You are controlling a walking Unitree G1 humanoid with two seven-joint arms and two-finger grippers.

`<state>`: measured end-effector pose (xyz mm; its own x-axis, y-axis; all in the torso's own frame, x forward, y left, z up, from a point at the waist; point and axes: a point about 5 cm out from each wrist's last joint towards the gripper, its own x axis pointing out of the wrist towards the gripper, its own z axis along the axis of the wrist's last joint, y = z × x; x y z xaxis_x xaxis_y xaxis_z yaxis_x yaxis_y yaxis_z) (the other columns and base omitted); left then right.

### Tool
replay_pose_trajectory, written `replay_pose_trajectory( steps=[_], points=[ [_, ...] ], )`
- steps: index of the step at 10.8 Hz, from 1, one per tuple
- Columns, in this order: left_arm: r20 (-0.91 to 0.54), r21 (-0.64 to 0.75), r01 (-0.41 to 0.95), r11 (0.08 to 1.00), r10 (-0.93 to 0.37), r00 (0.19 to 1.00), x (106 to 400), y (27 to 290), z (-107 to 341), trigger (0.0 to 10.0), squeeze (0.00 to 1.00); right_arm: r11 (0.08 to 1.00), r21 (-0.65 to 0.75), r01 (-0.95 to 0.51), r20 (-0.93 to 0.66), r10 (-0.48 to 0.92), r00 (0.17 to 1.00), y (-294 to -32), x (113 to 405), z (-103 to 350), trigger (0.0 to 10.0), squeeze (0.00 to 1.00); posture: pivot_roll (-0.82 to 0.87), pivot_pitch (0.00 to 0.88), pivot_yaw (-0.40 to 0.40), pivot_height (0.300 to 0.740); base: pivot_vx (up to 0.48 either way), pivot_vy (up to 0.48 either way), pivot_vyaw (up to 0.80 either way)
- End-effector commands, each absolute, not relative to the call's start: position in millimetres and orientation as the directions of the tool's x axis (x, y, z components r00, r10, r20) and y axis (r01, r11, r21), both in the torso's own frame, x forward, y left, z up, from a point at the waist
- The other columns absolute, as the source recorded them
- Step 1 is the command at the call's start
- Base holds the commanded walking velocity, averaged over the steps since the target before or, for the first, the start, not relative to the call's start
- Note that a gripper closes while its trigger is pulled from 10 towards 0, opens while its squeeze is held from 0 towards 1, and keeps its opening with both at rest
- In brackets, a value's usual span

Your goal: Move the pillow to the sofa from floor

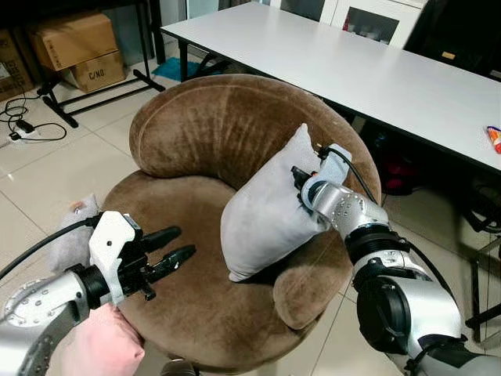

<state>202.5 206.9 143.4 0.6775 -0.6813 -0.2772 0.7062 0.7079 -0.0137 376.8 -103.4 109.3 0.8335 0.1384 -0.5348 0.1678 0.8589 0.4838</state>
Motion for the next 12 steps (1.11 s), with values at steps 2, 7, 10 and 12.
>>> replay_pose_trajectory(
  steps=[2,7,10,12],
  points=[
    [-0.288,-0.021,0.715,0.698,-0.689,0.665,199.8,205.8,144.7,10.0,0.00,0.903,0.407,0.140,-0.490,0.086,0.867,-110.8,384.3,123.5,10.0,1.00,0.12,0.000,-0.111,0.740,0.000,0.000,0.00],
    [-0.314,-0.014,0.715,0.698,-0.682,0.660,199.7,204.8,141.7,10.0,0.00,0.906,0.323,0.275,-0.382,-0.141,0.913,-174.0,382.2,139.7,10.0,1.00,0.08,0.000,-0.083,0.740,0.000,0.000,0.00],
    [-0.283,0.035,0.658,0.752,-0.625,0.728,210.2,195.8,137.5,10.0,0.00,0.919,0.346,0.191,-0.285,-0.091,0.954,-186.6,372.1,157.7,10.0,1.00,0.06,0.000,-0.090,0.740,0.000,0.000,0.00],
    [-0.256,0.155,0.489,0.859,-0.443,0.859,218.3,200.0,127.5,10.0,0.00,0.927,0.360,0.108,-0.212,-0.031,0.977,-185.8,350.6,162.5,10.0,1.00,0.06,0.000,-0.105,0.740,0.000,0.000,0.00]
  ],
)
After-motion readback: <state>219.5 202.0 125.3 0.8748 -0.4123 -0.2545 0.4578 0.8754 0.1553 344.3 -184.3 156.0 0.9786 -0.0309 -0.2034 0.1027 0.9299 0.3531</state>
